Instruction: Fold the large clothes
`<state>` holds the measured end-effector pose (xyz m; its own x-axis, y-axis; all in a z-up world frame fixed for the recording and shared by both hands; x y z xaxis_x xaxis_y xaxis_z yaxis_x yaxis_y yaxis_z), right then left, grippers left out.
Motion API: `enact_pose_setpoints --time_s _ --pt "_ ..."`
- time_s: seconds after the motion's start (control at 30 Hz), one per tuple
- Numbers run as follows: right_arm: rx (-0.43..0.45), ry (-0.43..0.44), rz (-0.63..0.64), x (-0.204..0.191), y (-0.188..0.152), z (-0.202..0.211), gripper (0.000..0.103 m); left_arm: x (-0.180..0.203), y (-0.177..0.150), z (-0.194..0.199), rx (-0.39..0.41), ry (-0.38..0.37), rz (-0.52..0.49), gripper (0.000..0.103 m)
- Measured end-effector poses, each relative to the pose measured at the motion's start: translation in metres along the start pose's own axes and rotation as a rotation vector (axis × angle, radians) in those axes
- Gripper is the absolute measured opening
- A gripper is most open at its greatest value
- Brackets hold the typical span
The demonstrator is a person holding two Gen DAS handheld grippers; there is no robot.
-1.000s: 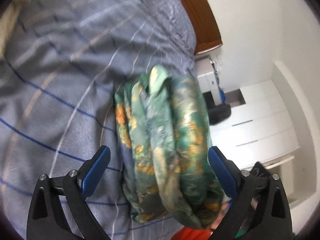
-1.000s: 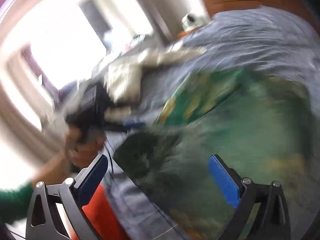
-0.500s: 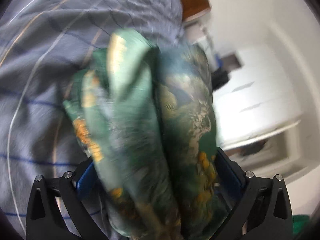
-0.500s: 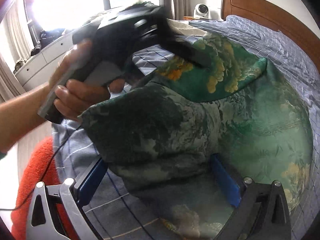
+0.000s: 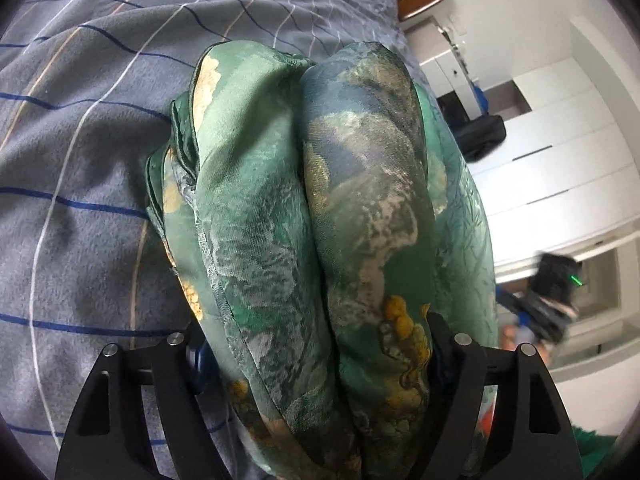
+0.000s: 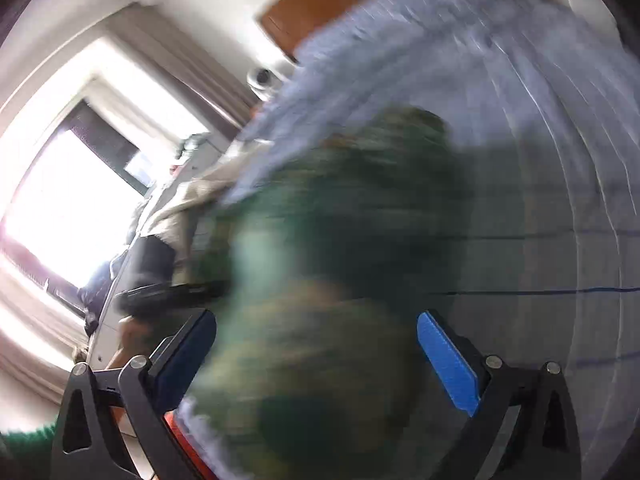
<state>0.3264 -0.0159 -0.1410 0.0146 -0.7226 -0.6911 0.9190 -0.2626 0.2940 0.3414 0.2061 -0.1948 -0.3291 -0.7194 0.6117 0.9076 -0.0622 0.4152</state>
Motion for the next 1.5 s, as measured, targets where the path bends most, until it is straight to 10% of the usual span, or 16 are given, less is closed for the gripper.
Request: enact_pose_setpoints --time_s 0.2,0.3,0.43,0.7,1.0,1.17,1.3,1.4,1.5 --pt "-0.270 0.230 -0.157 0.036 -0.001 -0.067 0.103 -0.006 -0.013 0.006 0.010 -0.013 0.012 0.080" --pt "-0.241 0.256 -0.142 0.032 0.006 -0.077 0.103 -0.012 -0.021 0.009 0.039 -0.046 0.052 0.080" --pt "-0.197 0.210 -0.077 0.016 0.008 -0.066 0.073 -0.005 -0.030 0.019 0.072 -0.010 0.056 0.067" --pt "-0.091 0.257 0.118 -0.050 -0.005 0.002 0.067 0.065 -0.027 0.081 0.209 -0.001 -0.073 0.052" --pt "0.055 0.395 0.235 -0.079 0.082 0.069 0.067 0.139 0.075 0.107 0.339 0.009 -0.241 0.052" --pt "0.025 0.343 0.168 -0.046 0.148 0.039 0.081 0.112 0.123 0.037 0.279 0.060 -0.212 0.068" --pt "-0.116 0.098 -0.036 0.035 0.173 -0.019 0.095 0.041 0.097 -0.039 0.118 0.178 -0.026 0.082" --pt "0.002 -0.037 -0.098 0.088 0.169 0.000 0.095 0.032 0.067 -0.014 0.217 0.083 0.058 0.083" --pt "0.158 -0.022 -0.029 0.095 0.144 0.062 0.098 0.055 0.035 0.044 0.309 0.171 -0.022 0.092"
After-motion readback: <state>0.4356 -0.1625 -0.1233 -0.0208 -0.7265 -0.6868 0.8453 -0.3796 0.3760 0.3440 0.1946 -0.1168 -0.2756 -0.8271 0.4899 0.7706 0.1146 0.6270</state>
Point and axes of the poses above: each gripper's, at about its wrist camera, not at the fingertips, and z roughly against the way its jaws point, x to its right, y to its top, the point moved 6 cm from there along -z, roughly the way its jaws point, and after that the axes turned 15 degrees about -z, right-handed, at the moved point
